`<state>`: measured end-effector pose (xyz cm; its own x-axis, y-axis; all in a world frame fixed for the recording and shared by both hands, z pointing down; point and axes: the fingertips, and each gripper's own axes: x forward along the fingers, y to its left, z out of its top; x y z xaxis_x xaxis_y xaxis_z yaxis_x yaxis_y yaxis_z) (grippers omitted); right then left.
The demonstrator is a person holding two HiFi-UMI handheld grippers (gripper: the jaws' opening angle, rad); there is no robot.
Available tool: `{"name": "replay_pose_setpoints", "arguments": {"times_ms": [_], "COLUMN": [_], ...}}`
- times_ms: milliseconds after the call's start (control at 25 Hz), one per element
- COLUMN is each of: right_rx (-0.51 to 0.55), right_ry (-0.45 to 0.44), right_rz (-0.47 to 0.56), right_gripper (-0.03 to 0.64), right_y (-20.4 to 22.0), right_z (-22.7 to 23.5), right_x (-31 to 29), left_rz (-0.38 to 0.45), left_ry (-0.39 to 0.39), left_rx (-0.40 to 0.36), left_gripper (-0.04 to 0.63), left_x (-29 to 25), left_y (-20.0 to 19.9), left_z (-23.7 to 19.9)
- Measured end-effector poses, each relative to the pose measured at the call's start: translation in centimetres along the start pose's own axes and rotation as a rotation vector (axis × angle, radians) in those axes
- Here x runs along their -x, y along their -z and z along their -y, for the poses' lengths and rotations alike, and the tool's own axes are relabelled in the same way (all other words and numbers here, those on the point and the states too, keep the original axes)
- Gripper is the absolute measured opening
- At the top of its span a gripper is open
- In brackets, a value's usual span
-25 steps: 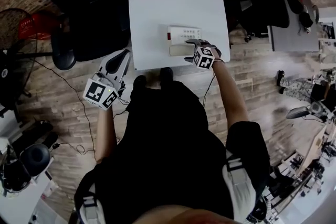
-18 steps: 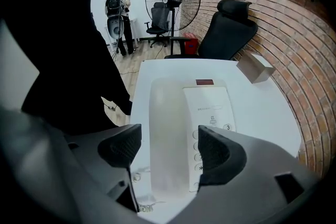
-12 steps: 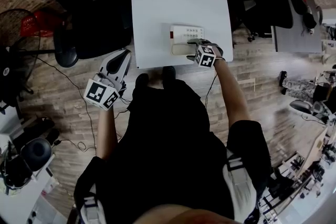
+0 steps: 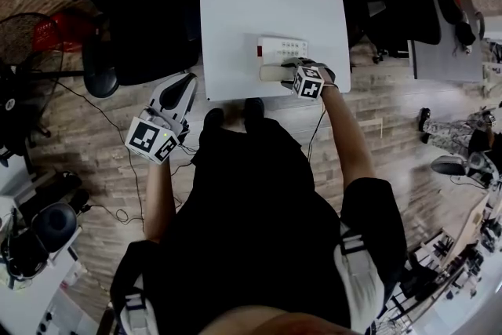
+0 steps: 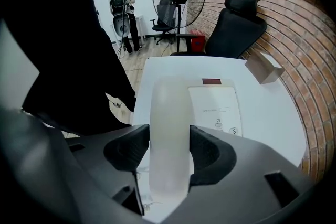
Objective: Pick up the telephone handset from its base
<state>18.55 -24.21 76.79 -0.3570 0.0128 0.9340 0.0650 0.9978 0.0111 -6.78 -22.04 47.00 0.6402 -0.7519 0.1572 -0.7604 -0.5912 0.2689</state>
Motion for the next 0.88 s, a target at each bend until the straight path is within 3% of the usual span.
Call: {"name": "replay_pose_setpoints", "arguments": {"times_ms": [880], "right_rx": [-0.008], "right_ry": [0.019], "right_rz": [-0.013], "right_gripper": [0.212], "right_y": [-0.15], "right_z": [0.05], "right_x": [0.09], "left_rz": [0.014], "left_ry": [0.011], "left_rx": [-0.011], "left_gripper": [0.024], "left_x": [0.33], "left_y": [-0.46], "left_z": [-0.26]}}
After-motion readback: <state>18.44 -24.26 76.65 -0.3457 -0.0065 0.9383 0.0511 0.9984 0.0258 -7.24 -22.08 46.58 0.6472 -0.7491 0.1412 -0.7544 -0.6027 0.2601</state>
